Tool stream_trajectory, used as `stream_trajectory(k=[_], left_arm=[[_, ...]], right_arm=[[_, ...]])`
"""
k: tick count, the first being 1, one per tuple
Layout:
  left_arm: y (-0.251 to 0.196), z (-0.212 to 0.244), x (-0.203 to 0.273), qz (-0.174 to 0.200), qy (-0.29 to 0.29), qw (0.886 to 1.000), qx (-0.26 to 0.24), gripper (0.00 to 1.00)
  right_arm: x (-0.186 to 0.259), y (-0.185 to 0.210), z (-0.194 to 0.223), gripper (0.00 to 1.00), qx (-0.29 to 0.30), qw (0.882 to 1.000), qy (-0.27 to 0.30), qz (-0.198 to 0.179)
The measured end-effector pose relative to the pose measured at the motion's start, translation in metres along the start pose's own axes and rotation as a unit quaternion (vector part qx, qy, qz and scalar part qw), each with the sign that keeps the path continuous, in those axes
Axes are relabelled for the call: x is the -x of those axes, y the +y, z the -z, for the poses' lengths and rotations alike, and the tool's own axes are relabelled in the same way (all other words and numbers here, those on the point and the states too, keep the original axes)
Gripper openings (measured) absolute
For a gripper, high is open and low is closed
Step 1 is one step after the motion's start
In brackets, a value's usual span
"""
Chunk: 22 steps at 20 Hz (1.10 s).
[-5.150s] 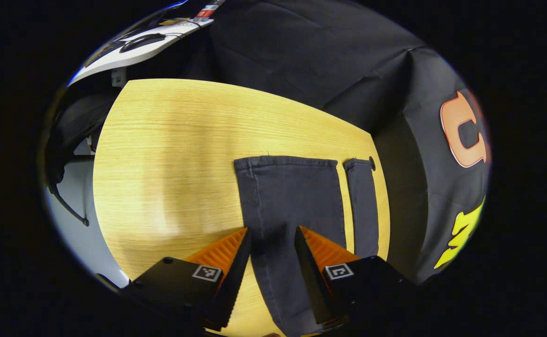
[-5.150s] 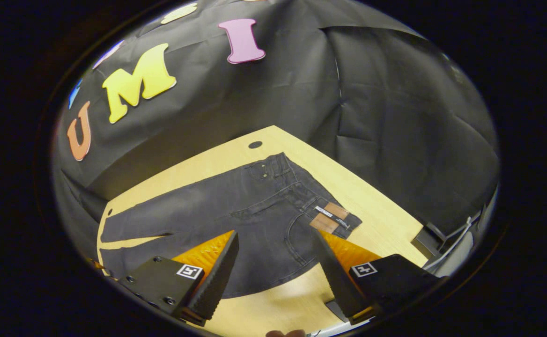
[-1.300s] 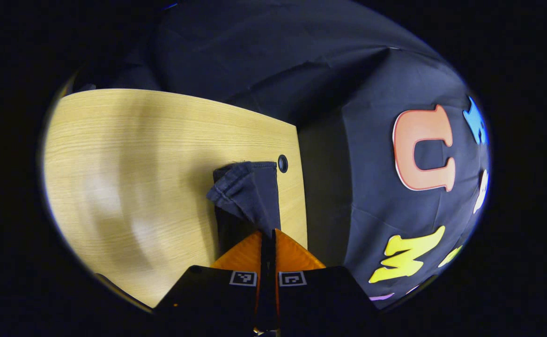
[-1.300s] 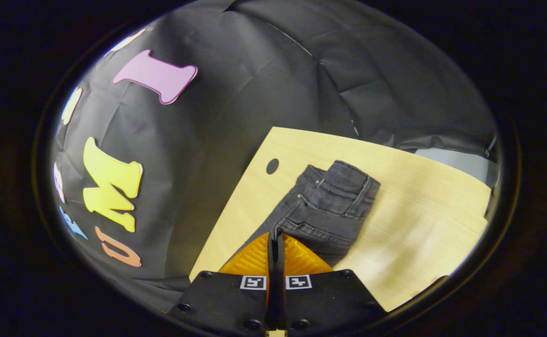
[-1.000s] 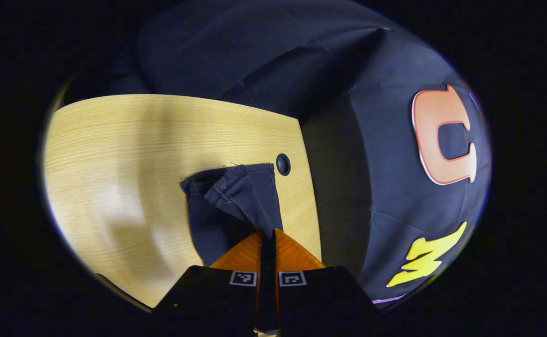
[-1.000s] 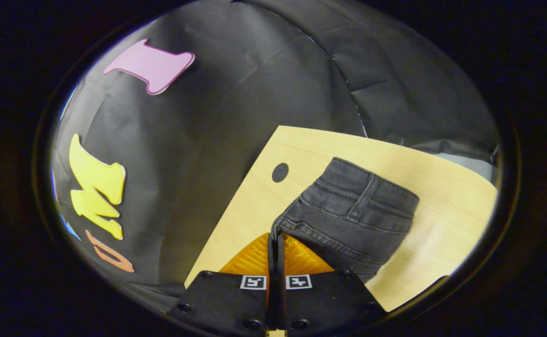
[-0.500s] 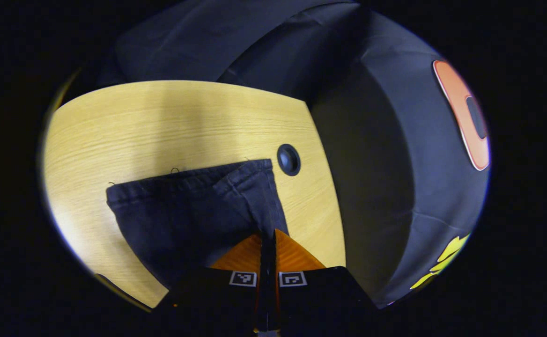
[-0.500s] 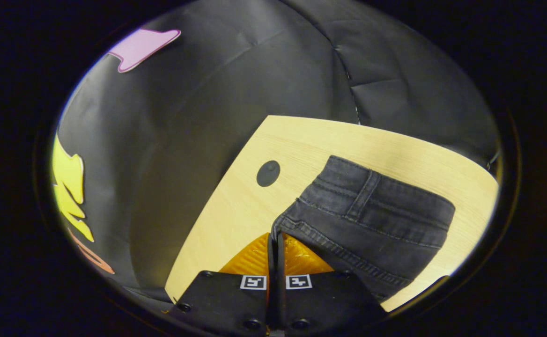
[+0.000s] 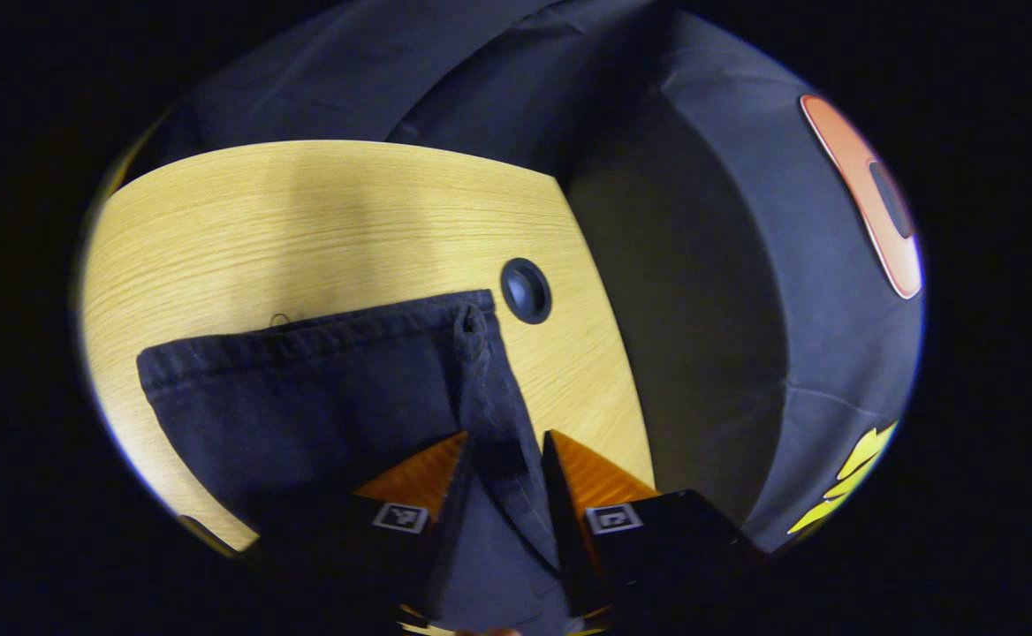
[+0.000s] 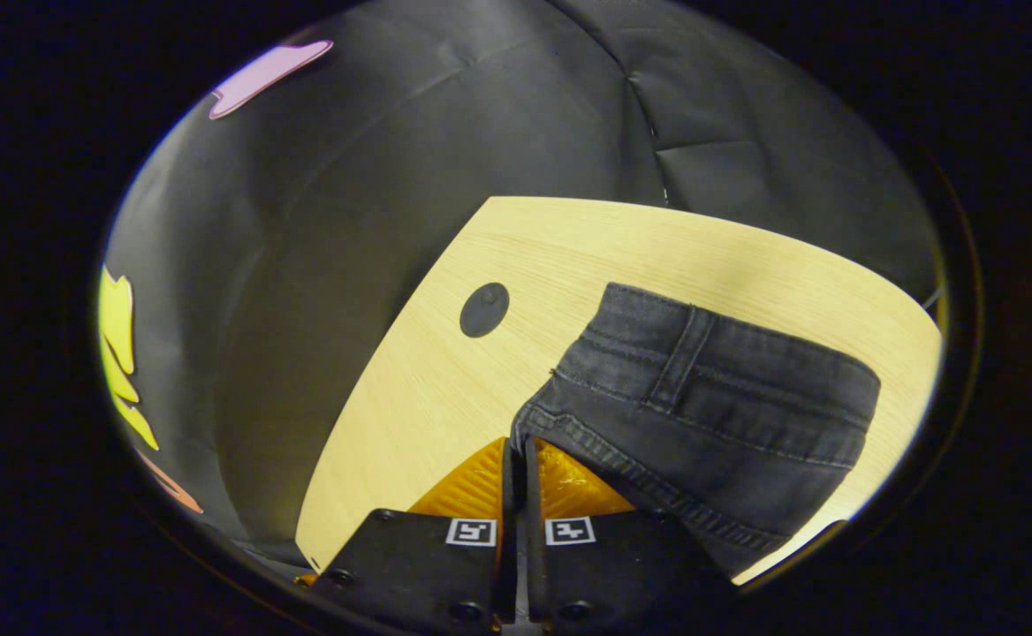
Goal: Grasp the waist and the cuffs of the jeans and fold them to make the two legs overlap; first hold the waist and fold one-third of the jeans toward the cuffs, then hold the cuffs and fold the remaining one-third in the same direction to finish folding.
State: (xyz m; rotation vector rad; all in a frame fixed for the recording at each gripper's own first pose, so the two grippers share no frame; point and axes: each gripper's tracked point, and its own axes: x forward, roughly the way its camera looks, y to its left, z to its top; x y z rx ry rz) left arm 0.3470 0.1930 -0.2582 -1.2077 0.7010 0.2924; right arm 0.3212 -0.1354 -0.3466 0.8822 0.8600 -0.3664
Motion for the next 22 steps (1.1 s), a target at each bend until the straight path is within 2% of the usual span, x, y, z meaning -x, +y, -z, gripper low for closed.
stream_trajectory(k=[1,2,3,4,5,6,7,8,12,17,20,22], left_arm=[[-0.01,0.018,0.004,0.002,-0.004,1.0,-0.01,0.61],[-0.022,0.015,-0.003,0.001,-0.008,1.0,-0.025,0.74],[-0.024,0.018,-0.002,-0.001,-0.014,0.999,-0.038,0.87],[-0.033,0.024,0.008,-0.003,-0.021,0.998,-0.053,0.81],[-0.025,0.012,0.02,-0.002,-0.028,0.997,-0.068,0.98],[-0.026,0.008,0.025,0.001,-0.033,0.996,-0.083,0.99],[-0.022,0.003,0.025,0.006,-0.04,0.994,-0.101,0.99],[-0.032,0.005,0.033,0.01,-0.046,0.991,-0.122,0.99],[-0.057,0.006,0.075,0.037,-0.082,0.975,-0.206,0.99],[-0.088,0.027,0.141,0.077,-0.126,0.948,-0.283,0.99],[-0.103,0.043,0.189,0.097,-0.166,0.922,-0.335,0.98],[-0.112,0.055,0.221,0.11,-0.195,0.898,-0.378,0.98]], right_arm=[[-0.002,0.007,0.0,0.04,-0.007,1.0,0.004,-0.014],[0.0,0.013,0.003,0.26,-0.01,0.999,0.005,-0.03],[0.002,0.019,0.003,0.41,-0.004,0.999,0.006,-0.039],[0.005,0.021,0.002,0.57,0.013,0.999,0.006,-0.039],[0.01,0.025,0.003,0.72,0.03,0.999,0.006,-0.041],[0.019,0.03,0.002,0.88,0.042,0.998,0.002,-0.047],[0.029,0.035,0.003,0.89,0.048,0.997,-0.003,-0.059],[0.036,0.04,0.0,0.96,0.052,0.996,-0.009,-0.067],[0.074,0.031,-0.014,0.96,0.062,0.994,-0.044,-0.077],[0.122,-0.021,-0.034,0.96,0.087,0.991,-0.093,-0.049],[0.13,-0.069,-0.041,0.96,0.101,0.989,-0.11,-0.006],[0.128,-0.094,-0.041,0.96,0.096,0.989,-0.112,0.013]])
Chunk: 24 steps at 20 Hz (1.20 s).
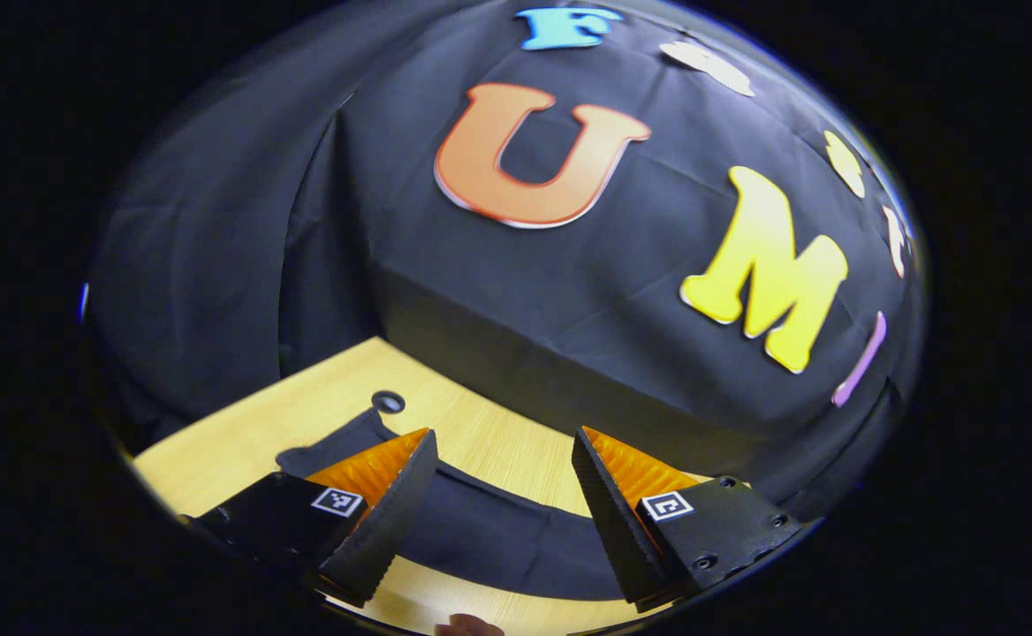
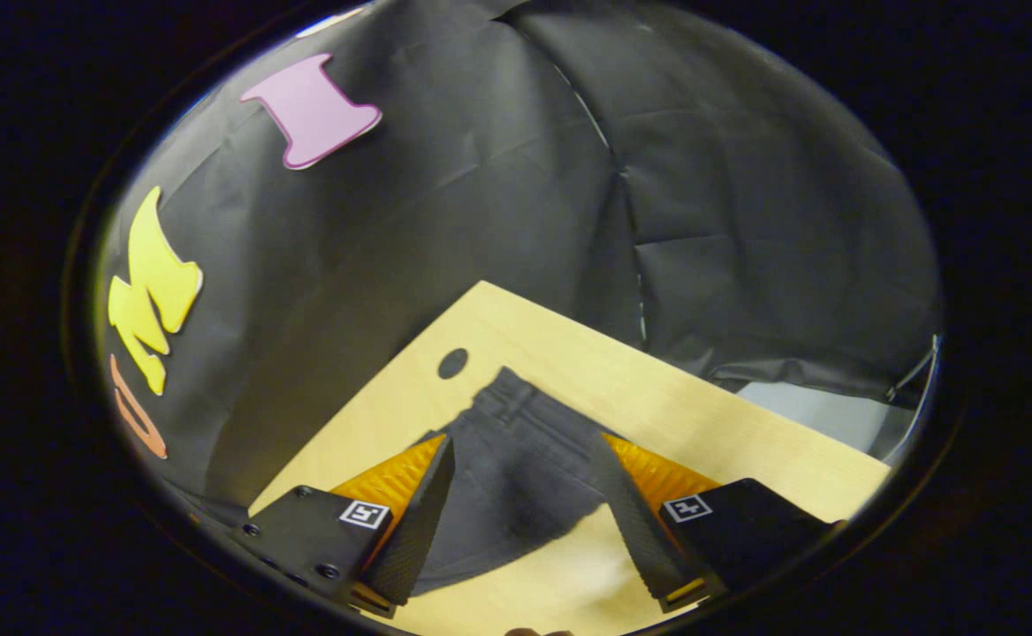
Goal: Grasp the waist and the cuffs of the jeans and fold them to make the two legs overlap; first hold the waist and fold one-third of the jeans toward the cuffs, then hold the cuffs and fold the remaining one-third in the same direction to finish folding.
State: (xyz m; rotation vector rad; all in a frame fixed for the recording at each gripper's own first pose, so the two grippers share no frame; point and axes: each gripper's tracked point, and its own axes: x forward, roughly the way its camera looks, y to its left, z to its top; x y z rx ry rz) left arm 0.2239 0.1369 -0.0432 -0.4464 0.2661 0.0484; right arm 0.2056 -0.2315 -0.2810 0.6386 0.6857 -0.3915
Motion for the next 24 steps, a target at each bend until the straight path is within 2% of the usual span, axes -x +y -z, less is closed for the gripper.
stream_trajectory(k=[1,4,7,8,9,10,11,12,13,14,17,19,20,21,24], left_arm=[[-0.012,-0.009,0.019,0.009,-0.026,0.999,-0.036,0.98],[-0.038,-0.026,0.056,0.03,-0.073,0.992,-0.098,0.98],[-0.054,-0.029,0.085,0.043,-0.09,0.985,-0.138,0.98],[-0.055,-0.03,0.09,0.045,-0.092,0.984,-0.145,1.0],[-0.058,-0.032,0.097,0.048,-0.092,0.983,-0.148,0.98],[-0.059,-0.032,0.101,0.05,-0.092,0.984,-0.146,0.98],[-0.059,-0.031,0.107,0.051,-0.09,0.984,-0.143,0.98],[-0.059,-0.032,0.11,0.048,-0.089,0.985,-0.138,0.98],[-0.057,-0.031,0.116,0.046,-0.089,0.986,-0.133,0.98],[-0.055,-0.03,0.118,0.045,-0.086,0.987,-0.128,0.98],[-0.05,-0.029,0.125,0.039,-0.084,0.988,-0.122,0.99],[-0.049,-0.029,0.128,0.038,-0.085,0.988,-0.126,0.98],[-0.048,-0.028,0.129,0.037,-0.086,0.987,-0.131,0.98],[-0.048,-0.027,0.13,0.037,-0.087,0.986,-0.139,0.98],[-0.049,-0.025,0.135,0.041,-0.09,0.981,-0.167,0.98]], right_arm=[[-0.007,-0.015,0.004,0.96,0.001,1.0,-0.002,0.013],[-0.023,-0.039,0.012,0.96,0.0,1.0,-0.004,0.03],[-0.039,-0.042,0.012,0.96,0.013,1.0,-0.016,0.022],[-0.042,-0.041,0.014,0.89,0.018,1.0,-0.011,0.017],[-0.045,-0.039,0.017,0.96,0.021,1.0,-0.002,0.012],[-0.047,-0.035,0.017,0.96,0.029,1.0,-0.003,0.006],[-0.051,-0.037,0.016,0.89,0.039,0.999,-0.002,0.007],[-0.051,-0.04,0.021,0.87,0.055,0.998,-0.001,0.016],[-0.052,-0.041,0.022,0.91,0.07,0.997,-0.002,0.02],[-0.053,-0.038,0.025,0.88,0.079,0.997,0.007,0.019],[-0.057,-0.03,0.028,0.52,0.092,0.996,0.015,0.012],[-0.055,-0.024,0.023,0.33,0.103,0.995,0.002,0.006],[-0.06,-0.025,0.022,0.24,0.113,0.993,-0.014,0.019],[-0.055,-0.025,0.023,0.0,0.133,0.991,-0.014,0.029],[-0.052,-0.023,0.022,0.0,0.154,0.987,-0.017,0.037]])
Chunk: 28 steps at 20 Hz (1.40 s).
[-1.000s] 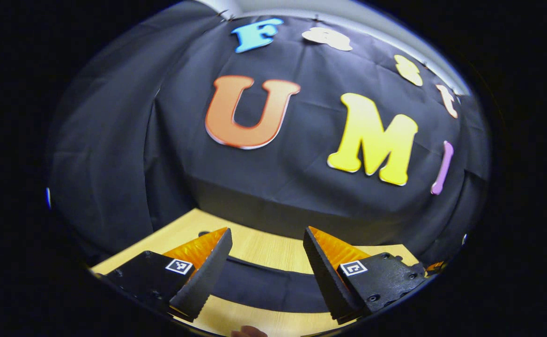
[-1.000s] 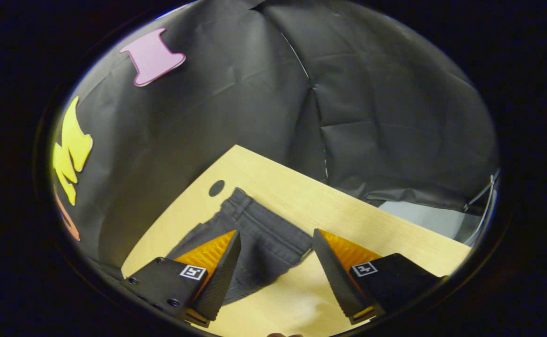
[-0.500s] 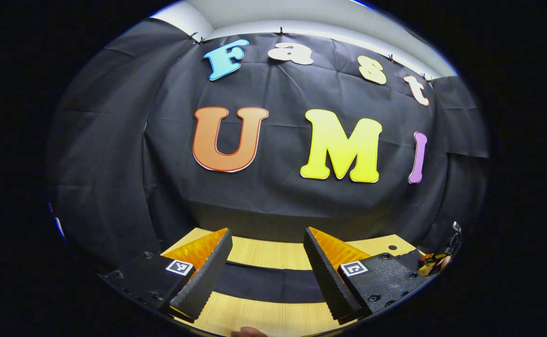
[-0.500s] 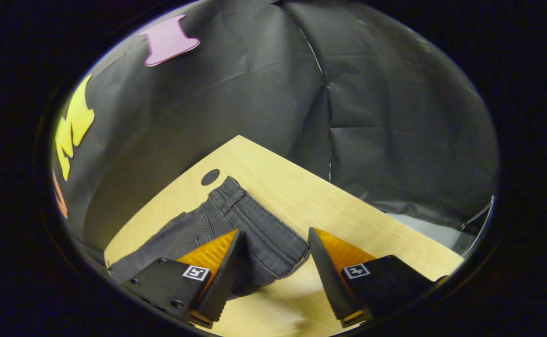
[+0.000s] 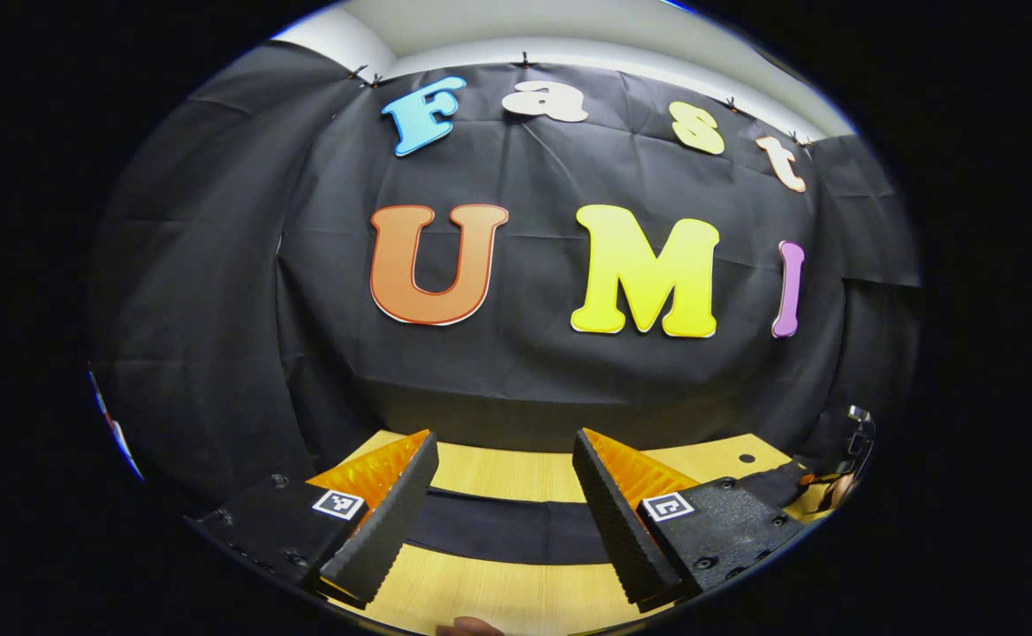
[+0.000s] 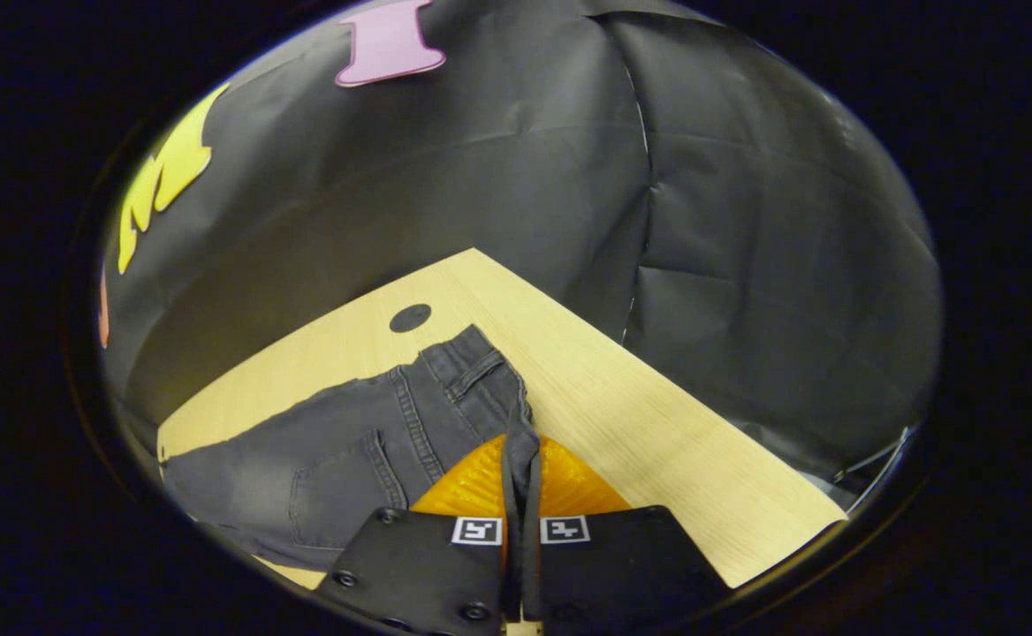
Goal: Grasp the waist and the cuffs of the jeans and fold them to make the two legs overlap; first hold the waist and fold one-third of the jeans toward the cuffs, then hold the cuffs and fold the remaining one-third in the same direction to finish folding.
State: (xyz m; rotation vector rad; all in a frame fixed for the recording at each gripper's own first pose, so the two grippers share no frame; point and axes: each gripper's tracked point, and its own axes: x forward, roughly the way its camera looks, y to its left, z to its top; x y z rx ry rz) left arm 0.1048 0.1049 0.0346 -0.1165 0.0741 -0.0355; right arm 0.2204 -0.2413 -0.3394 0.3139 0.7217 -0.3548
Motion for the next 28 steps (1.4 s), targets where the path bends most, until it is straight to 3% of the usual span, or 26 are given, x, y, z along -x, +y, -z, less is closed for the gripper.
stream_trajectory(k=[5,9,15,23,28], left_arm=[[0.005,0.003,0.001,0.003,-0.001,1.0,-0.008,0.98],[0.016,0.007,-0.002,-0.007,0.001,1.0,0.016,0.98],[0.026,0.011,0.005,-0.019,0.003,1.0,0.023,0.98],[0.052,0.02,0.022,-0.052,0.01,0.998,0.029,0.98],[0.08,0.025,0.041,-0.084,0.016,0.996,0.031,0.98]], right_arm=[[0.008,0.006,-0.017,0.01,0.018,0.999,-0.027,-0.005],[0.052,0.025,-0.042,0.01,0.056,0.996,-0.067,-0.025],[0.117,0.063,-0.064,0.01,0.064,0.987,-0.114,-0.098],[0.187,0.177,-0.03,0.01,0.092,0.97,-0.12,-0.188],[0.194,0.248,0.009,0.01,0.116,0.96,-0.103,-0.232]])
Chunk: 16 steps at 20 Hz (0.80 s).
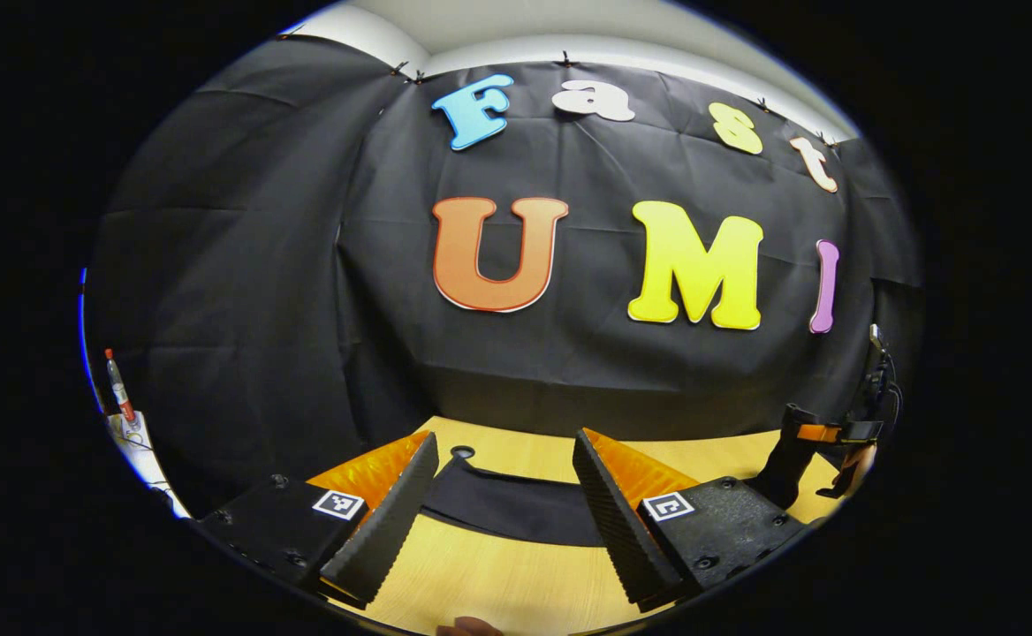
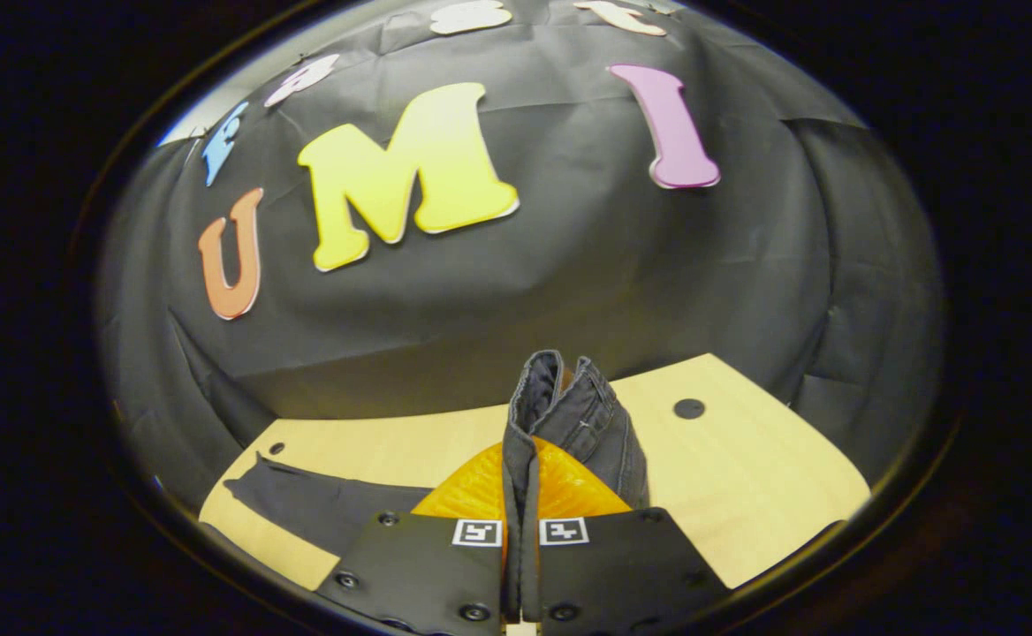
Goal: Grasp the waist and the cuffs of the jeans and fold them to make the two legs overlap; first hold the waist and fold one-third of the jeans toward the cuffs, then hold the cuffs and fold the remaining one-third in the same direction to finish folding.
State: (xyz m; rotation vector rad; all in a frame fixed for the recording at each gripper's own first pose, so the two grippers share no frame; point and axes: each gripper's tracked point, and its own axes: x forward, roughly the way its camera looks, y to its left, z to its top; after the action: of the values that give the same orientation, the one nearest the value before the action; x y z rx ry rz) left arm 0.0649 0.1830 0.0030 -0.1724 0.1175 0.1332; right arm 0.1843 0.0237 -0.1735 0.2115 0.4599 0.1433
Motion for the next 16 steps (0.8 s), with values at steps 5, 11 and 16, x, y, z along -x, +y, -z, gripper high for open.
stream_trajectory(k=[5,11,16], left_arm=[[0.023,0.006,0.008,-0.031,0.007,0.999,0.006,0.98],[0.055,0.011,0.019,-0.061,0.009,0.998,0.021,0.99],[0.06,0.028,0.011,-0.065,0.026,0.997,0.03,0.99]], right_arm=[[-0.028,0.069,0.041,0.01,0.01,0.999,0.022,-0.038],[-0.058,0.11,0.105,0.01,0.028,0.997,0.064,-0.034],[-0.074,0.117,0.164,0.01,0.082,0.99,0.11,-0.012]])
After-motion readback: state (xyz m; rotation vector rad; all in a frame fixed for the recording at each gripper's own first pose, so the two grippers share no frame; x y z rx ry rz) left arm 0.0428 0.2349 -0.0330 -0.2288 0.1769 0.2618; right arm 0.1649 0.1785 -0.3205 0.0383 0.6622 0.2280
